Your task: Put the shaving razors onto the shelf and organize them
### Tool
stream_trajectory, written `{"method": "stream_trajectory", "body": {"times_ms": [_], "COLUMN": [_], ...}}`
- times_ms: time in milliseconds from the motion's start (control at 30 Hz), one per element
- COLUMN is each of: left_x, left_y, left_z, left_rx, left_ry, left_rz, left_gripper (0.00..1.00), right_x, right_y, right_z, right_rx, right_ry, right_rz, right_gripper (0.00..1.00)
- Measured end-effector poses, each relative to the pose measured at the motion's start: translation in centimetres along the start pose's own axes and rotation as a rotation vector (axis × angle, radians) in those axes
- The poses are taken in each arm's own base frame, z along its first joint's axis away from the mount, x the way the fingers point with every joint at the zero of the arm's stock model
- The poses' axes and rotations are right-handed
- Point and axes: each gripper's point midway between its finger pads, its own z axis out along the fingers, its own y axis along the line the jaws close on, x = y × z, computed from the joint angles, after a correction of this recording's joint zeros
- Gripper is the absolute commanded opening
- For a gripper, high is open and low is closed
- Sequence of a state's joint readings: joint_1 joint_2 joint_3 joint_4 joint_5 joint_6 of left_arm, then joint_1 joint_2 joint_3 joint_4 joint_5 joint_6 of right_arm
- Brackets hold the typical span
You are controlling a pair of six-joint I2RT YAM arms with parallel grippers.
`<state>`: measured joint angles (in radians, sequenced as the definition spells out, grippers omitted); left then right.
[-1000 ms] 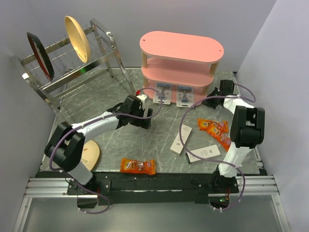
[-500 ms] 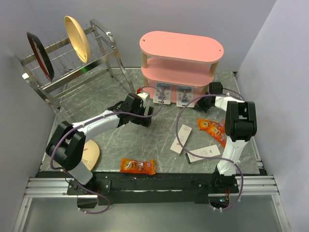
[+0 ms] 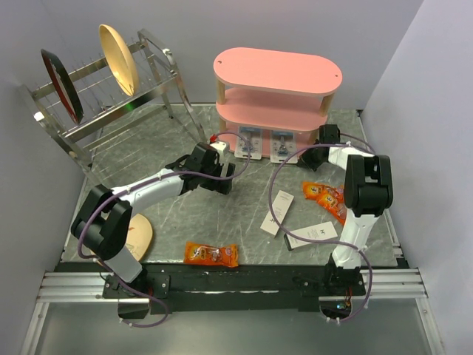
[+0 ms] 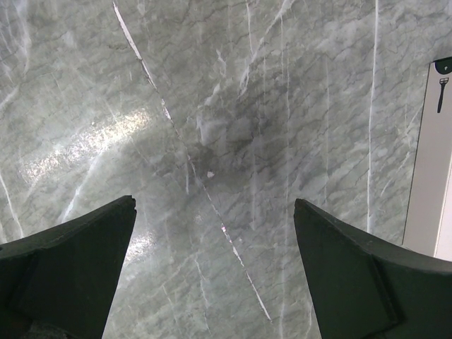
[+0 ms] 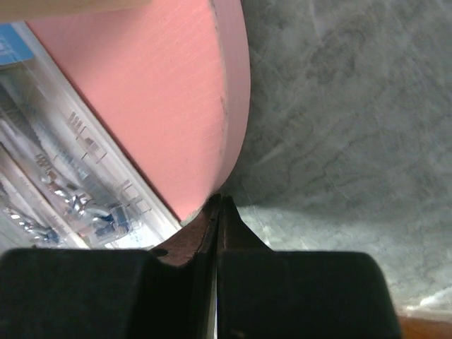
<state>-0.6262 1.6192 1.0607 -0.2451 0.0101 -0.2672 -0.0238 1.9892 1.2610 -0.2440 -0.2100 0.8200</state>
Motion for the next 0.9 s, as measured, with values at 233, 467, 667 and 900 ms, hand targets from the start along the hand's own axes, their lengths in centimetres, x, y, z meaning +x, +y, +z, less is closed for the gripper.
{"method": "stream_trajectory", "body": {"times_ms": [233, 467, 667, 900], "left_x": [0.0, 0.5, 1.0, 1.0], "left_y": [-0.1, 0.0, -0.2, -0.3], "left_z": [0.0, 0.6, 0.9, 1.2], "left_rx": [0.002, 0.001, 0.002, 0.003], "left_ry": [0.002, 0.016, 0.03, 0.036], "left_rz": [-0.008, -0.007, -0.002, 0.001], "left_gripper": [1.0, 0.99, 0.99, 0.99], "right_x": [0.9, -0.3, -2.7, -2.6], "right_y": [-0.5, 0.2, 1.7, 1.5], "right_z": [-1.8, -2.1, -2.1, -1.7], "right_rx": [-0.005, -0.02, -0.048, -0.043], "right_ry": [-0.019, -0.062, -0.115, -0.111], "right_rz": [0.079, 0.083, 0.095, 0.104], "right_gripper": [0.0, 0.0, 0.0, 0.0]}}
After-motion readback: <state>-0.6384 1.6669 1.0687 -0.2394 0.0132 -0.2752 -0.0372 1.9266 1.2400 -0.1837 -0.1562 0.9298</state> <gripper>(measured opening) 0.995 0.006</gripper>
